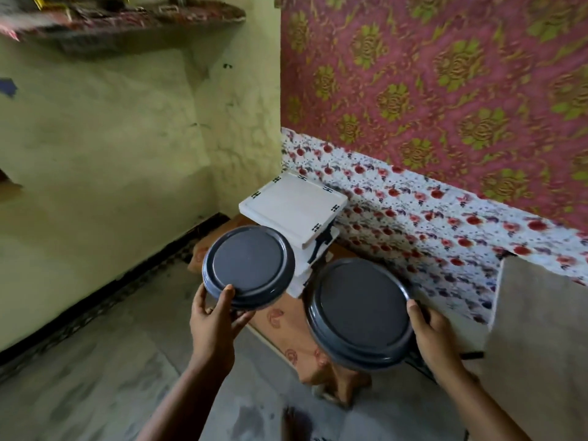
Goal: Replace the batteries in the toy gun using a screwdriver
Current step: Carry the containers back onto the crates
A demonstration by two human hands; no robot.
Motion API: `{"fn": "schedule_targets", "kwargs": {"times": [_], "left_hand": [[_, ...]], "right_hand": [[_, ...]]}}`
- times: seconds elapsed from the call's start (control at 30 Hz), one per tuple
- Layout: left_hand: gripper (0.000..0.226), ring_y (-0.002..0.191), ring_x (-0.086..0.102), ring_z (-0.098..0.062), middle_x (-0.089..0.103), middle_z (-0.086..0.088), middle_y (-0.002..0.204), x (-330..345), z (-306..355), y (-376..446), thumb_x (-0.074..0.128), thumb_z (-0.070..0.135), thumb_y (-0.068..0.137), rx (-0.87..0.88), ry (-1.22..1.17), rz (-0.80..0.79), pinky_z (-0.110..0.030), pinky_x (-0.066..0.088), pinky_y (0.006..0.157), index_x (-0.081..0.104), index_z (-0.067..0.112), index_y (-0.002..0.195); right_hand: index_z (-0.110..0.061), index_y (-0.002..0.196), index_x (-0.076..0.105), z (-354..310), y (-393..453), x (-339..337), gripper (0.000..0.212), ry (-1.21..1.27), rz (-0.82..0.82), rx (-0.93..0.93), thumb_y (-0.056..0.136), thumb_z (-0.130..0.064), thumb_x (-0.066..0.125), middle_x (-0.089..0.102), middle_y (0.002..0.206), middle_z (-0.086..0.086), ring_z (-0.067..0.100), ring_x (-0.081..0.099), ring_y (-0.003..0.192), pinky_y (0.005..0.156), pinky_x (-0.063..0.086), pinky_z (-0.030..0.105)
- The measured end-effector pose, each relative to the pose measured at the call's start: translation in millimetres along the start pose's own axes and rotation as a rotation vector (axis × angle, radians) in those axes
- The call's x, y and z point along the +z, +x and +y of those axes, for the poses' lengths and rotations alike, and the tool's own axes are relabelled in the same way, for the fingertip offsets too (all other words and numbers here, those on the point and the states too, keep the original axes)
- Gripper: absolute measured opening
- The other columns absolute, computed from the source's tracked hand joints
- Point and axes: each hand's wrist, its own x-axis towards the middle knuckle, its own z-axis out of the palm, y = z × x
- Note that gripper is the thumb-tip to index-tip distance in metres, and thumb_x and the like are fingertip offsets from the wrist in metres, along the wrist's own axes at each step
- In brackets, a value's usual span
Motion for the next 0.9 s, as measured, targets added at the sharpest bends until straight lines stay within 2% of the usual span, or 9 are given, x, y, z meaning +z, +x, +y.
{"fn": "schedule_targets", "kwargs": {"times": [0.1, 0.27, 0.4, 0.57, 0.63, 0.73, 0.8, 0.87, 0.9], "left_hand": [[0.060, 0.086, 0.066, -0.029, 0.063, -0.018, 0.106, 3.6, 8.9, 36.5, 0.057, 0.010, 0.090, -0.005, 0.013, -0.024, -0.032, 0.060, 0.061, 0.032, 0.022, 0.143], [0.059, 0.082, 0.068, -0.028, 0.065, -0.017, 0.103, 18.8, 25.1, 99.7, 0.057, 0.009, 0.090, -0.029, 0.069, -0.063, -0.029, 0.059, 0.056, 0.033, 0.021, 0.142], [0.058, 0.075, 0.071, -0.023, 0.065, -0.015, 0.108, 39.2, 35.6, 152.8, 0.060, 0.011, 0.089, -0.068, 0.095, -0.114, -0.029, 0.058, 0.054, 0.036, 0.020, 0.141], [0.052, 0.086, 0.067, -0.027, 0.063, -0.014, 0.113, 67.1, 39.6, 207.6, 0.059, 0.009, 0.089, -0.124, 0.086, -0.186, -0.028, 0.059, 0.055, 0.044, 0.021, 0.137], [0.049, 0.091, 0.066, -0.029, 0.062, -0.014, 0.117, 79.2, 40.8, 230.9, 0.060, 0.009, 0.088, -0.163, 0.090, -0.249, -0.030, 0.060, 0.060, 0.048, 0.022, 0.134], [0.051, 0.104, 0.063, -0.035, 0.059, -0.015, 0.124, 93.7, 35.5, 271.3, 0.063, 0.008, 0.086, -0.243, 0.146, -0.338, -0.032, 0.060, 0.062, 0.049, 0.025, 0.133], [0.057, 0.109, 0.060, -0.040, 0.057, -0.018, 0.124, 105.5, 34.7, 296.0, 0.063, 0.006, 0.085, -0.352, 0.152, -0.371, -0.034, 0.059, 0.060, 0.045, 0.026, 0.136], [0.062, 0.110, 0.058, -0.044, 0.057, -0.023, 0.122, 114.1, 34.3, 312.4, 0.062, 0.003, 0.085, -0.476, 0.160, -0.385, -0.036, 0.059, 0.056, 0.040, 0.024, 0.139], [0.062, 0.110, 0.058, -0.043, 0.057, -0.025, 0.123, 118.8, 34.2, 318.8, 0.062, 0.003, 0.086, -0.517, 0.186, -0.403, -0.037, 0.059, 0.055, 0.039, 0.022, 0.140]], "right_hand": [[-0.022, 0.062, 0.053, 3.8, 31.3, 26.7, 0.039, -0.032, -0.068, 0.020, 0.087, -0.050, 0.043, 0.053, 0.059, -0.001, 0.023, 0.054, 0.061, 0.060, 0.040, 0.036], [-0.014, 0.088, 0.064, 4.2, 77.1, 56.6, 0.046, -0.062, -0.090, 0.075, 0.088, -0.054, 0.041, 0.061, 0.076, 0.002, 0.031, 0.061, 0.080, 0.068, 0.044, 0.037], [-0.014, 0.074, 0.060, -19.2, 96.1, 79.3, 0.037, -0.089, -0.040, 0.129, 0.091, -0.043, 0.045, 0.059, 0.065, 0.006, 0.030, 0.059, 0.069, 0.063, 0.042, 0.037], [-0.019, 0.063, 0.052, -42.0, 97.7, 105.9, 0.035, -0.102, 0.001, 0.113, 0.091, -0.039, 0.047, 0.048, 0.056, -0.003, 0.020, 0.050, 0.057, 0.053, 0.034, 0.031], [-0.023, 0.059, 0.047, -49.8, 94.1, 120.5, 0.041, -0.115, 0.045, 0.117, 0.087, -0.053, 0.042, 0.045, 0.053, -0.005, 0.019, 0.049, 0.054, 0.051, 0.033, 0.031], [-0.020, 0.072, 0.058, -54.4, 82.1, 146.9, 0.074, -0.110, 0.157, 0.197, 0.067, -0.085, 0.024, 0.059, 0.063, 0.003, 0.026, 0.056, 0.065, 0.057, 0.039, 0.037], [-0.003, 0.079, 0.064, -69.0, 73.7, 165.1, 0.072, -0.082, 0.295, 0.197, 0.080, -0.070, 0.036, 0.065, 0.070, 0.020, 0.033, 0.061, 0.069, 0.060, 0.039, 0.039], [0.016, 0.080, 0.061, -83.5, 67.0, 182.5, 0.044, -0.098, 0.416, 0.197, 0.091, -0.025, 0.051, 0.062, 0.075, 0.037, 0.042, 0.062, 0.072, 0.068, 0.044, 0.041], [0.018, 0.080, 0.060, -86.7, 63.5, 190.0, 0.045, -0.084, 0.425, 0.209, 0.091, -0.024, 0.048, 0.059, 0.076, 0.040, 0.039, 0.060, 0.068, 0.074, 0.046, 0.037]]}}
